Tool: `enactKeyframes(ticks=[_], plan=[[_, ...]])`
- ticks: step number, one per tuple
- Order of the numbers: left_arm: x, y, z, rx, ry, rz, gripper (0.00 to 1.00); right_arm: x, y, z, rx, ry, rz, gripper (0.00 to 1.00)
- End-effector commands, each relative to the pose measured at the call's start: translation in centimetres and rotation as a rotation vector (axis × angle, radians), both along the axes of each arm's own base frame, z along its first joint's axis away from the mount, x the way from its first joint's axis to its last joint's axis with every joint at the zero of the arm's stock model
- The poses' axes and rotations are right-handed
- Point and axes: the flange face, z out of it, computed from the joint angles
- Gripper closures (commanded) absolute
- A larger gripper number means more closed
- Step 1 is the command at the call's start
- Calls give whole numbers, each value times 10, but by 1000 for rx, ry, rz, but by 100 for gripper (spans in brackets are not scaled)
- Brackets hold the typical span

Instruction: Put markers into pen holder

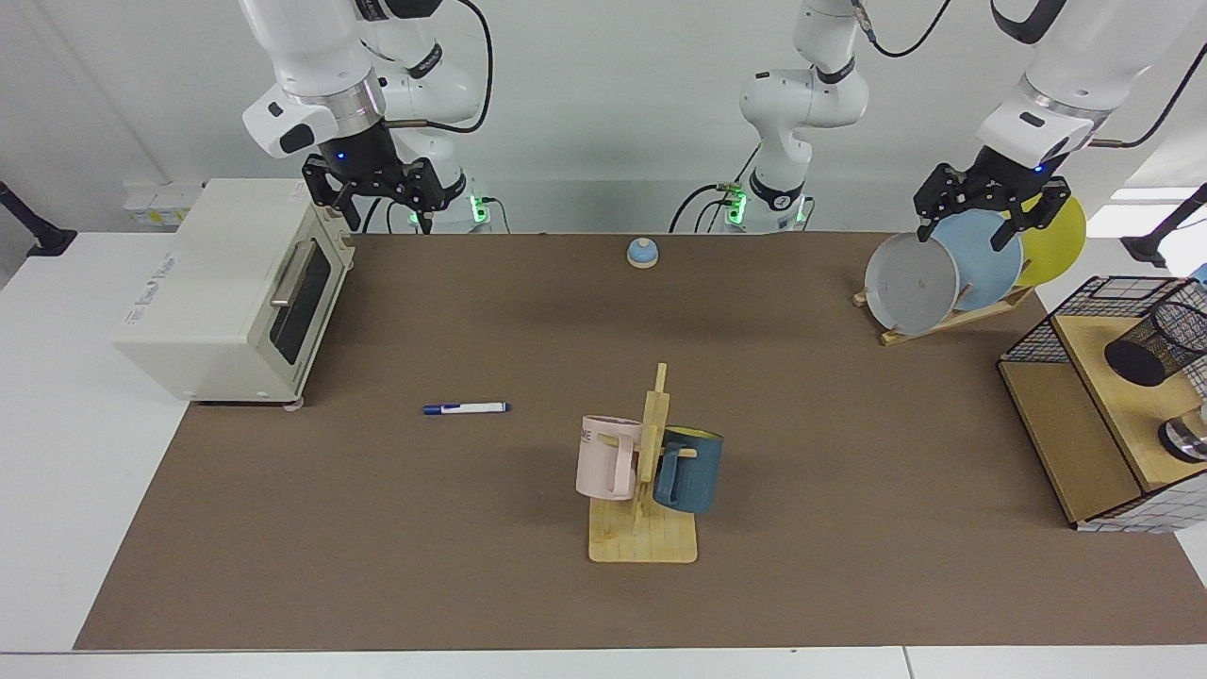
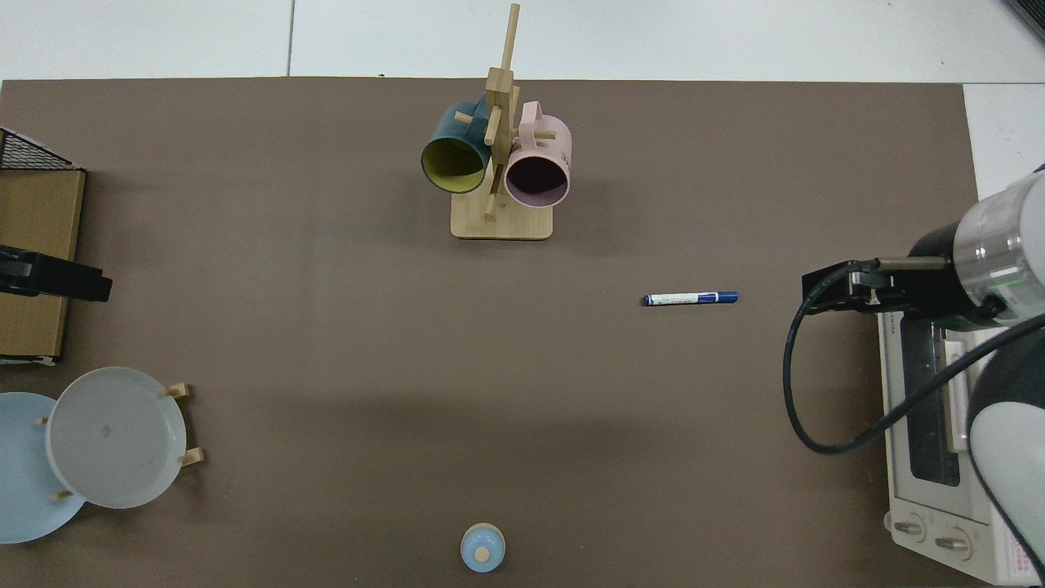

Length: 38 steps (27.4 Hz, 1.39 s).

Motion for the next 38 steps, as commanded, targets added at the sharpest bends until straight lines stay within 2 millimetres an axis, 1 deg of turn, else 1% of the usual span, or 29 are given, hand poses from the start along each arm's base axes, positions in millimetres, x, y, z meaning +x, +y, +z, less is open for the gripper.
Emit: enactKeyframes(ticks=[1,17,20,21,25,27,30,33,34,37,38], plan=[[-3,3,3,-2,6,9,0,-5,0,2,-4,-5,-20,0],[-3,3,3,-2,6,9,0,-6,-1,1,1,-1,-27,0],[-3,5,3,-2,6,12,0,-1,-3,-8,0,-27,-57,0],[-3,5,4,-2,5,12,0,2,-3,-13,3,-44,-113,0],[-3,6,3,-2,6,14,0,11,-3,-16,39,-105,-422,0],[-3,6,4,-2,3,15,0,15,-1,-22,46,-101,-529,0],[-3,10,3,-2,6,21,0,19,4,-36,46,-83,-674,0],[-3,12,3,-2,6,24,0,30,13,-63,54,-78,-896,0],[-3,12,3,-2,6,24,0,33,13,-68,61,-81,-960,0],[-3,13,3,-2,6,26,0,41,14,-87,58,-62,-1115,1],[-3,13,3,-2,6,27,0,44,14,-97,47,-49,-1158,1]])
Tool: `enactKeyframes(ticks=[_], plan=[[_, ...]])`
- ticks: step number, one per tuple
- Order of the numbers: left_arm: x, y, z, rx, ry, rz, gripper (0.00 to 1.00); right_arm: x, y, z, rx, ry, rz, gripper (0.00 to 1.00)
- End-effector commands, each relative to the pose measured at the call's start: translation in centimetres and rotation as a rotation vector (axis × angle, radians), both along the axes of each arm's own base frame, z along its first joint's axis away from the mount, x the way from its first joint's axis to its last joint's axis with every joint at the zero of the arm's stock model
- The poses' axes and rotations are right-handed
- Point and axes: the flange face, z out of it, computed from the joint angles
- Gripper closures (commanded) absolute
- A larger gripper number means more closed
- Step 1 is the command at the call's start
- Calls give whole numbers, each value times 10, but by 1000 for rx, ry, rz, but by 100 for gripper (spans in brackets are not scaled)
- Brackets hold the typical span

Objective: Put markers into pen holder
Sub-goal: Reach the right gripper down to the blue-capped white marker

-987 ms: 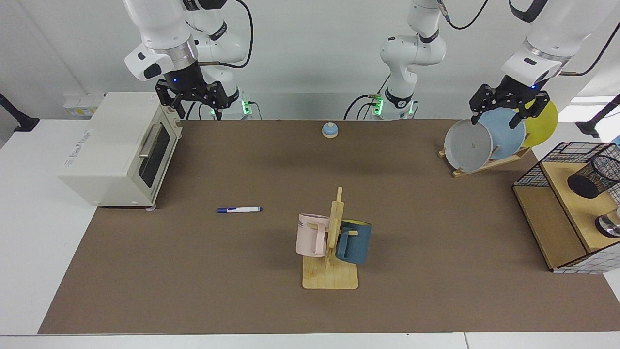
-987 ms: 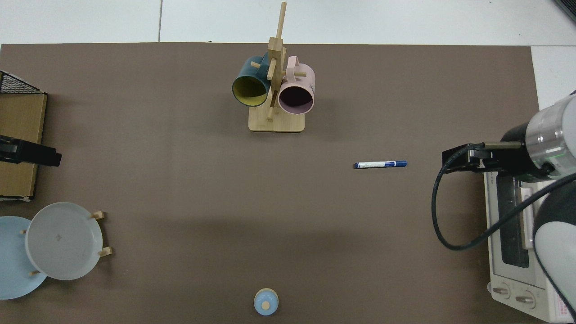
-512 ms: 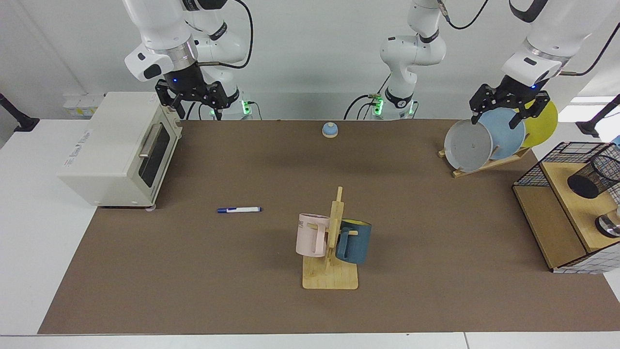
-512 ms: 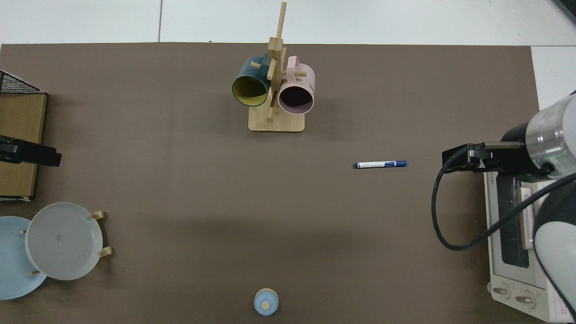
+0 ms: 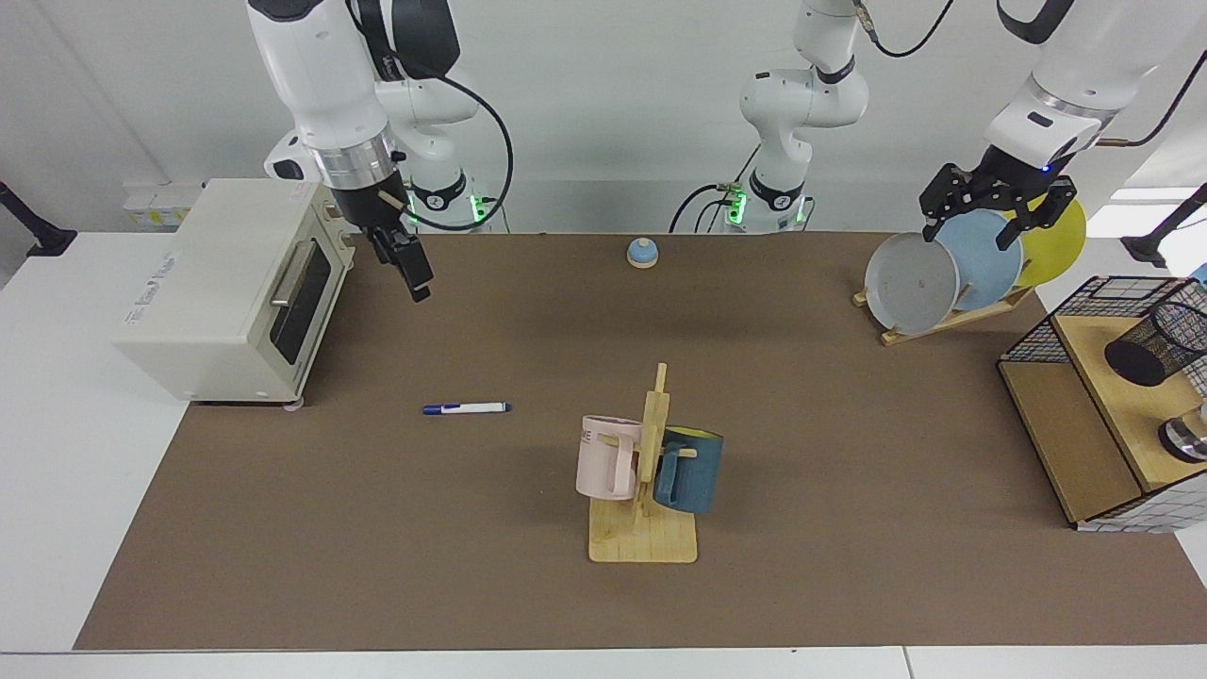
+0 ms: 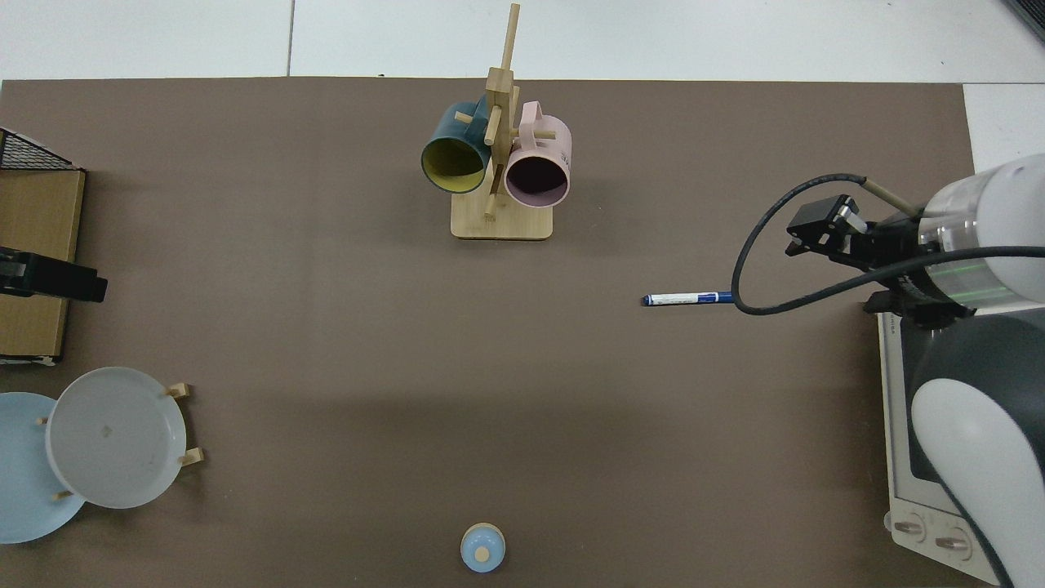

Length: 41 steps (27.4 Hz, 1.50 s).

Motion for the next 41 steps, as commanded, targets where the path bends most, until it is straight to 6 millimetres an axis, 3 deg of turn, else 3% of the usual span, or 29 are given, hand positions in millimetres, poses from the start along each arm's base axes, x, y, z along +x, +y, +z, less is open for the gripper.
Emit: enactKeyframes(ticks=[1,8,11,17,27,32,36,41], plan=[[-3,4,3,-2,5,10,0,13,3,-43,26,39,-256,1],[-5,3,2,-3,16,8,0,25,-5,-98,47,14,-422,1],[-5,3,2,-3,16,5,0,22,-20,-123,41,36,-461,1],[-5,2,1,-4,19,13,0,25,-16,-143,50,8,-446,1],[-11,2,-1,-4,52,18,0,33,-11,-197,71,64,-468,1],[-12,1,-2,-6,59,16,0,45,-19,-226,86,45,-480,1],[-12,1,-1,-6,58,16,0,48,-10,-253,87,51,-460,1],[-13,1,-2,-6,62,16,0,46,-6,-258,87,48,-459,1]])
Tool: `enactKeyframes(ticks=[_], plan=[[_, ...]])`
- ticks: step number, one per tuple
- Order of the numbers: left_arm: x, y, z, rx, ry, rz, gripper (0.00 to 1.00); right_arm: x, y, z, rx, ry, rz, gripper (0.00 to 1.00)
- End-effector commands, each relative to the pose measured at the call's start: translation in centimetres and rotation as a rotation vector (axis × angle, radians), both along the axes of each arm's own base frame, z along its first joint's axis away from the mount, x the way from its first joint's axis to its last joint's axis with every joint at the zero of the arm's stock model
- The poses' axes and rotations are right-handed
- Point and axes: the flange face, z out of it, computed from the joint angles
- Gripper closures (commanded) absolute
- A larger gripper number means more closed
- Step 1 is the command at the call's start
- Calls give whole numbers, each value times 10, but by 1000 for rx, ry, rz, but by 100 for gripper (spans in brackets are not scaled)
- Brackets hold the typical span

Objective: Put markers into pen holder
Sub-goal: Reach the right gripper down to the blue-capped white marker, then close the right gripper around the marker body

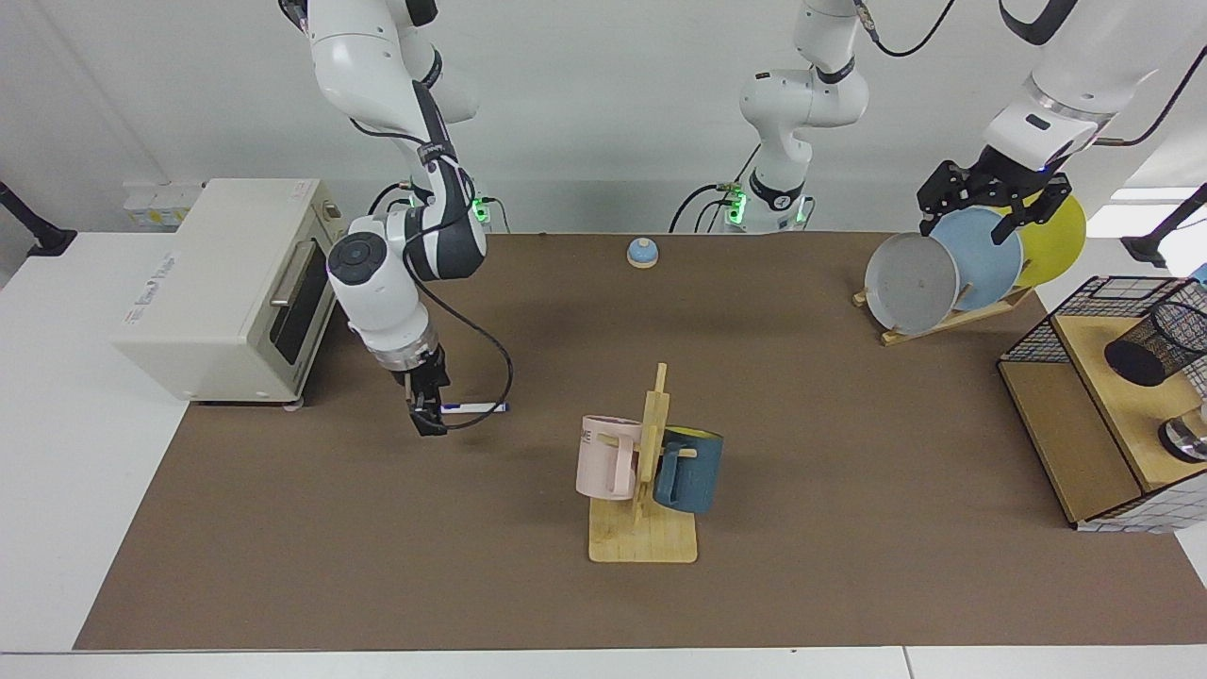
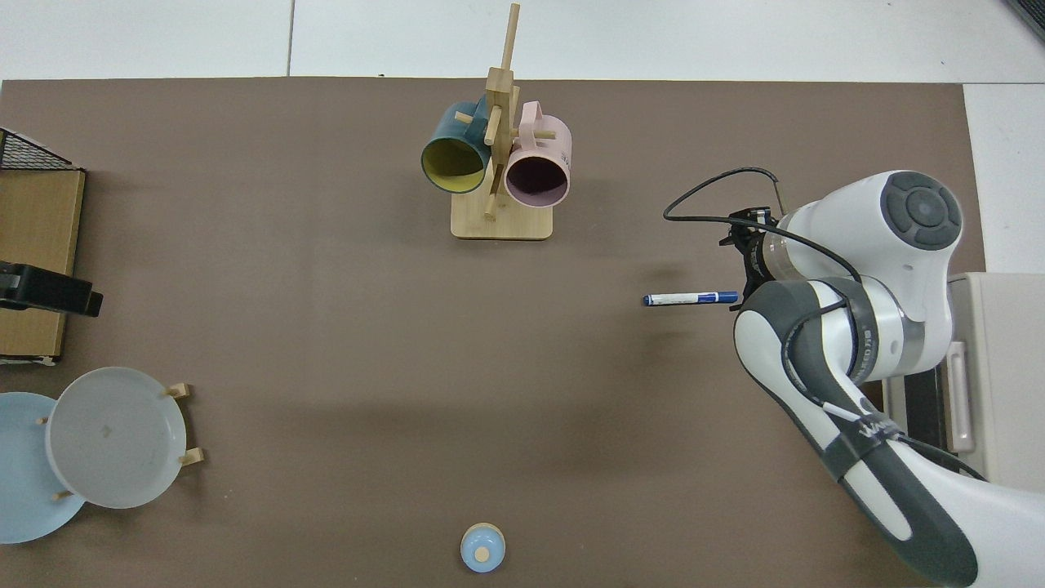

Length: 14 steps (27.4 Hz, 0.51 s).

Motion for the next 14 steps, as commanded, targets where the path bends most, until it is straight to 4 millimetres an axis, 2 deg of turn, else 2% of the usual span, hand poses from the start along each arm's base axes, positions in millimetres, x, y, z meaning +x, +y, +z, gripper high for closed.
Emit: enactKeyframes(ticks=[1,6,14], plan=[[-7,0,2,-4,15,13,0,-2,5,-6,16,-12,-4,2],[-9,0,2,-5,15,13,0,-6,1,-16,13,-18,3,6],[-14,-5,1,-6,29,2,0,-19,10,-32,7,-15,36,12]])
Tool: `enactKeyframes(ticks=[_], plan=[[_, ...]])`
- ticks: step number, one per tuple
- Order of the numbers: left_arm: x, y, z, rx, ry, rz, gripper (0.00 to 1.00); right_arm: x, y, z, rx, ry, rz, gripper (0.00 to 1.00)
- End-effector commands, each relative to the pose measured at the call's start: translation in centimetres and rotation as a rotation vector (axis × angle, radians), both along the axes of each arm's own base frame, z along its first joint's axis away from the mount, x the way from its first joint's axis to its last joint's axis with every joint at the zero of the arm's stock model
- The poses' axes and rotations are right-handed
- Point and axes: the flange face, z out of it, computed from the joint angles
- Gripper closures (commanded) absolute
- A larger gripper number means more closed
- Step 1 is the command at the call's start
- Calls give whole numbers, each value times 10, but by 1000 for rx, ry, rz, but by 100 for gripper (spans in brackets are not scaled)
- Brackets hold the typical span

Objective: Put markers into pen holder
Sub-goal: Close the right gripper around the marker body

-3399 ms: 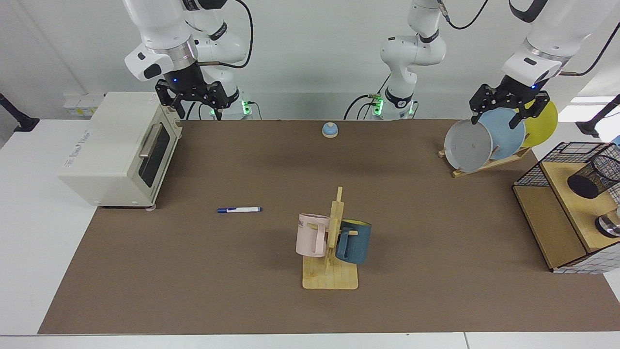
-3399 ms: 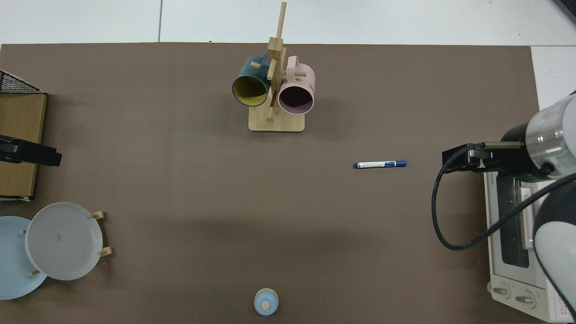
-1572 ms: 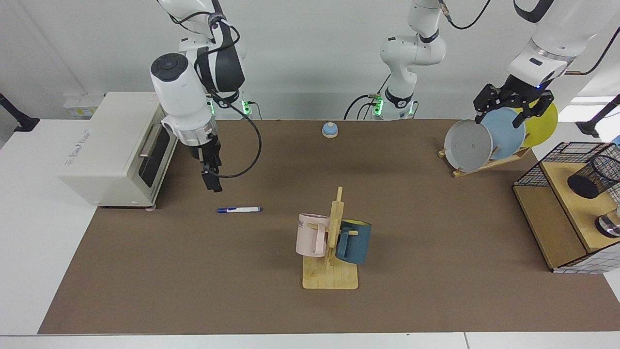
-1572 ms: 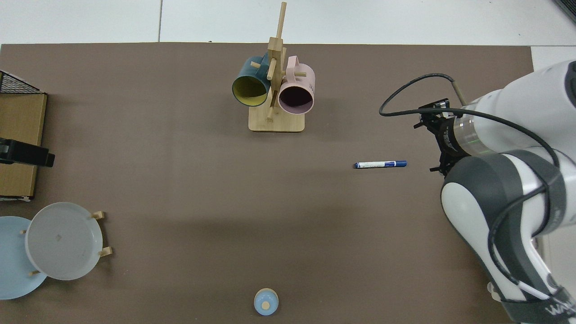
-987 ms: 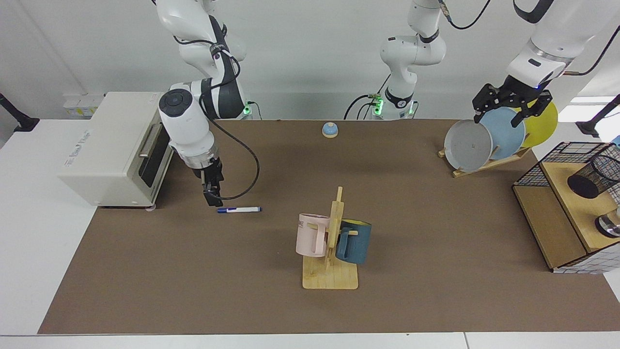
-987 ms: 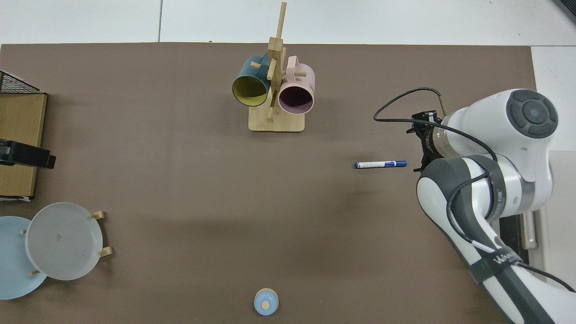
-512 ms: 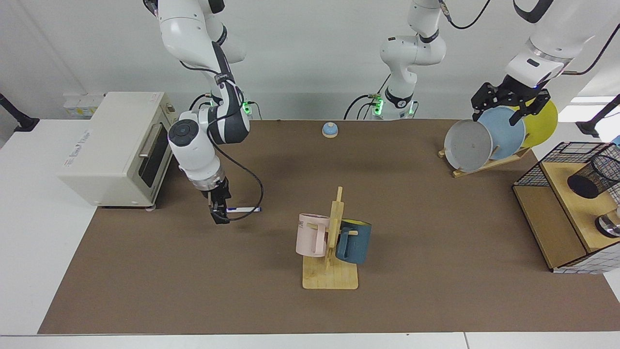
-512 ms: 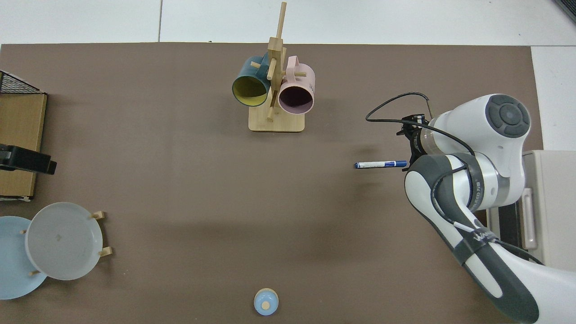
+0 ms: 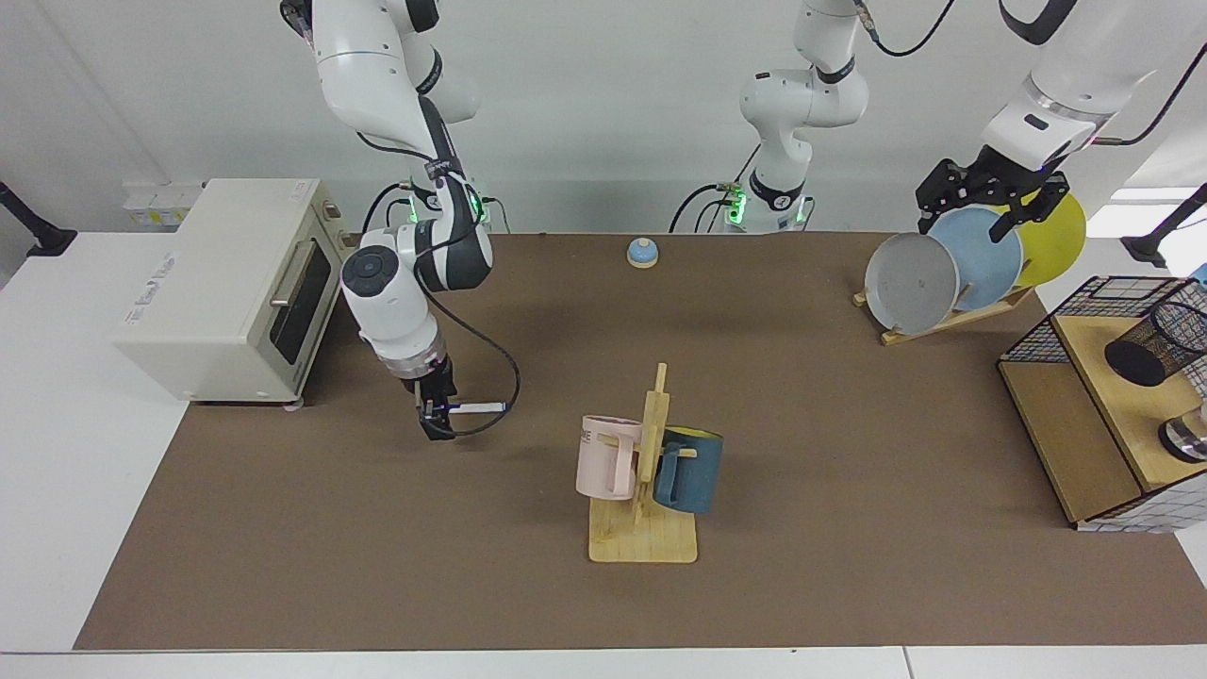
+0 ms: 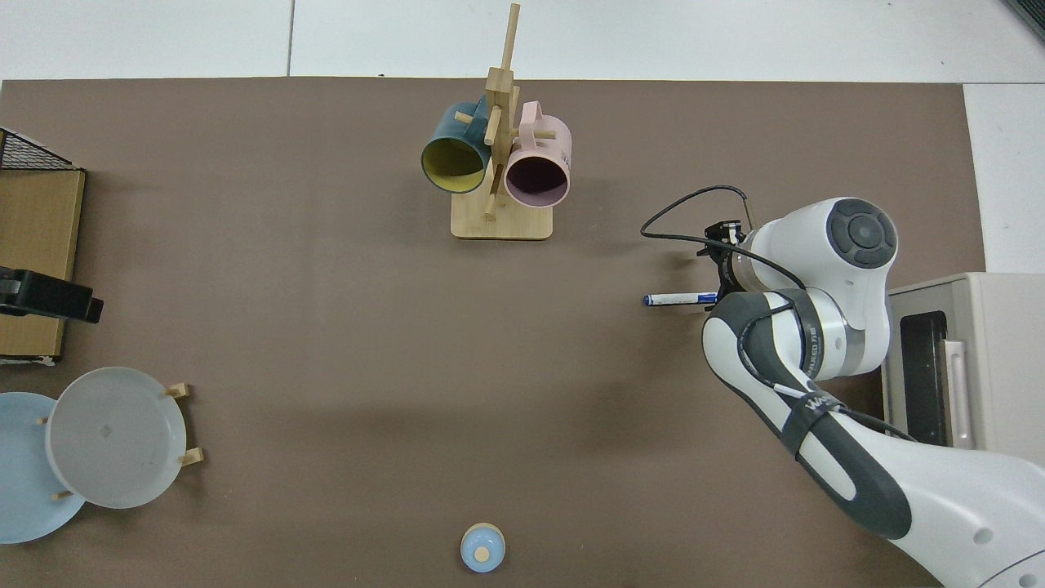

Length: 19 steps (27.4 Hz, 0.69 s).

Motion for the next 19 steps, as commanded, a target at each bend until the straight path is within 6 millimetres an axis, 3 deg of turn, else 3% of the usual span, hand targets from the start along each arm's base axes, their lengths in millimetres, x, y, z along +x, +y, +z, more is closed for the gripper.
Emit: enactKeyframes(ticks=[1,8,19], plan=[[-12,-8,-1,-6,19,-1,0,-11,10,-6,8,-12,40,13],[-14,-14,-1,-4,31,5,0,-14,8,-7,5,-8,59,18],[-15,-15,0,-6,29,3,0,-13,1,-8,1,-12,96,39]])
